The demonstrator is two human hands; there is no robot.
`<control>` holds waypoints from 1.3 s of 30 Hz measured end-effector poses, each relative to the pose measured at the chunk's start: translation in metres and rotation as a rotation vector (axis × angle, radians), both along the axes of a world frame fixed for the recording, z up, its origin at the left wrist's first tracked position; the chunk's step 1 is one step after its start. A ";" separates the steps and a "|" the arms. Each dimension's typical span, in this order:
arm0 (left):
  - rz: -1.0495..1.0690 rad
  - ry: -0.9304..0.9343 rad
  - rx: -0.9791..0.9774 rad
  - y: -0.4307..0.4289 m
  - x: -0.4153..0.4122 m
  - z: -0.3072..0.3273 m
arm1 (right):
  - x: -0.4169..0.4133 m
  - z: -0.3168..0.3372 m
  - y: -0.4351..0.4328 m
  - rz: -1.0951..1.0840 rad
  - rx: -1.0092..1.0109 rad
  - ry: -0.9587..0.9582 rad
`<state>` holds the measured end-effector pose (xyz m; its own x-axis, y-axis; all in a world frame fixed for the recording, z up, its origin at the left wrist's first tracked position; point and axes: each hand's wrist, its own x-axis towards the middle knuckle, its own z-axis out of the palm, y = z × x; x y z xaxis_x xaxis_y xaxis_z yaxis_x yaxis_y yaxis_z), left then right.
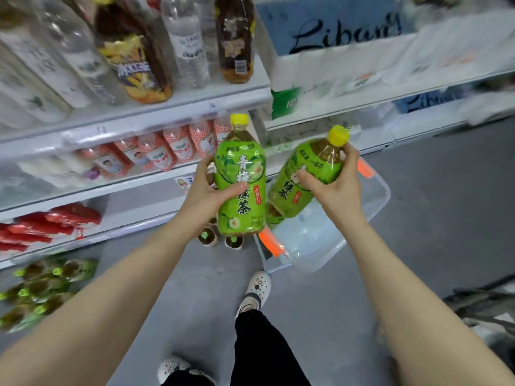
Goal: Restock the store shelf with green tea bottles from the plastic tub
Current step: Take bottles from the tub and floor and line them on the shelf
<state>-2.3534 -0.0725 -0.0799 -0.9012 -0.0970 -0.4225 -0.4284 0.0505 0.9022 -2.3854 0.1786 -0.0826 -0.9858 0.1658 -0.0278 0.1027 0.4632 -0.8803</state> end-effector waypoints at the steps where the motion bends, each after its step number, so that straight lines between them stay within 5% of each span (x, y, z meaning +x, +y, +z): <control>1: 0.012 0.032 0.001 -0.010 0.011 0.009 | 0.006 0.013 -0.013 0.016 -0.006 0.025; 23: 0.467 0.472 -0.172 -0.347 0.311 0.195 | 0.194 0.213 -0.382 0.602 0.010 0.374; 39: 0.693 0.756 -0.282 -0.501 0.300 0.326 | 0.154 0.396 -0.564 0.847 -0.119 0.611</control>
<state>-2.0532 -0.5739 0.2461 -0.6308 -0.6966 0.3418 0.2228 0.2594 0.9397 -2.2312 -0.3852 0.3130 -0.6304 -0.5554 0.5423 -0.6910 0.0831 -0.7181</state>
